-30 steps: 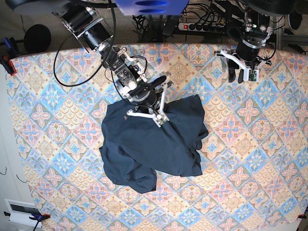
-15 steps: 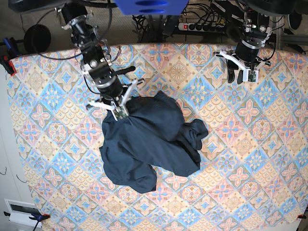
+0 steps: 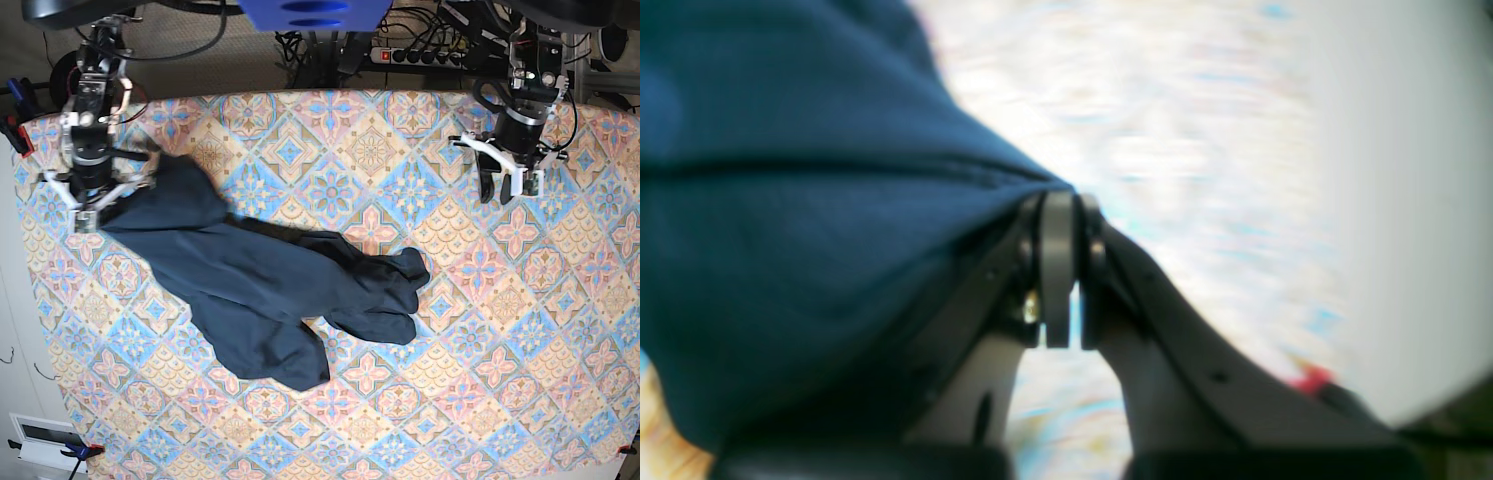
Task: Layout the t-shirt on the table in an organized manner, then fold the t-shirt properly
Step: 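Drag the grasped shirt edge with the right gripper away from the shirt, then reach the left gripper to the shirt's loose end and grasp it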
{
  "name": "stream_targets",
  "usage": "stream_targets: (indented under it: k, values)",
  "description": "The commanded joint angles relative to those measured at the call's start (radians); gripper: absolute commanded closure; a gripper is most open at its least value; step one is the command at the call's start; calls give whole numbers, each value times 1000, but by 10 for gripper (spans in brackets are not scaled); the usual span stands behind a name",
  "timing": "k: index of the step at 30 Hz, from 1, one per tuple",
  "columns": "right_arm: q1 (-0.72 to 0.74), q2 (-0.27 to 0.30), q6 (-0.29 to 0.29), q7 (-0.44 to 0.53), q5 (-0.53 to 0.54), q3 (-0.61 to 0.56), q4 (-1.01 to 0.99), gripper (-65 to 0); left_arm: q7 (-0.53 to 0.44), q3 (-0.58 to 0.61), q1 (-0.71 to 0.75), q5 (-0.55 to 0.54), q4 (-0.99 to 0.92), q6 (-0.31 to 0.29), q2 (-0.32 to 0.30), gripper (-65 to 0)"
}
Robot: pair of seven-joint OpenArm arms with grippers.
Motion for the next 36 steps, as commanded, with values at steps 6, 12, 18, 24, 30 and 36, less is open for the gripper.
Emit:
stream_targets:
  k: [6,12,18,24,30,36]
  values:
    - [51,-19,-11,14,-8,191,9,-7,10,47,-72,9,13,-4,-10,-185]
    - [59,-19,-11,14,-8,192,9,-11,190,50,-213,3,-16,-4,6,-186]
    - [57,-19,-11,14,-8,158,9,-11,274,104,-312,9,-59,-4,12,-264]
    - [57,-19,-11,14,-10,108,9,-55,296,173,-359,-2,-173,-6,33,-351]
    - [57,-19,-11,14,-10,88,8,-78,297,233,-405,-2,-286,-6,75,-351]
    - [57,-19,-11,14,-10,86,8,-79,297,265,-430,-2,-346,-106,122,-277]
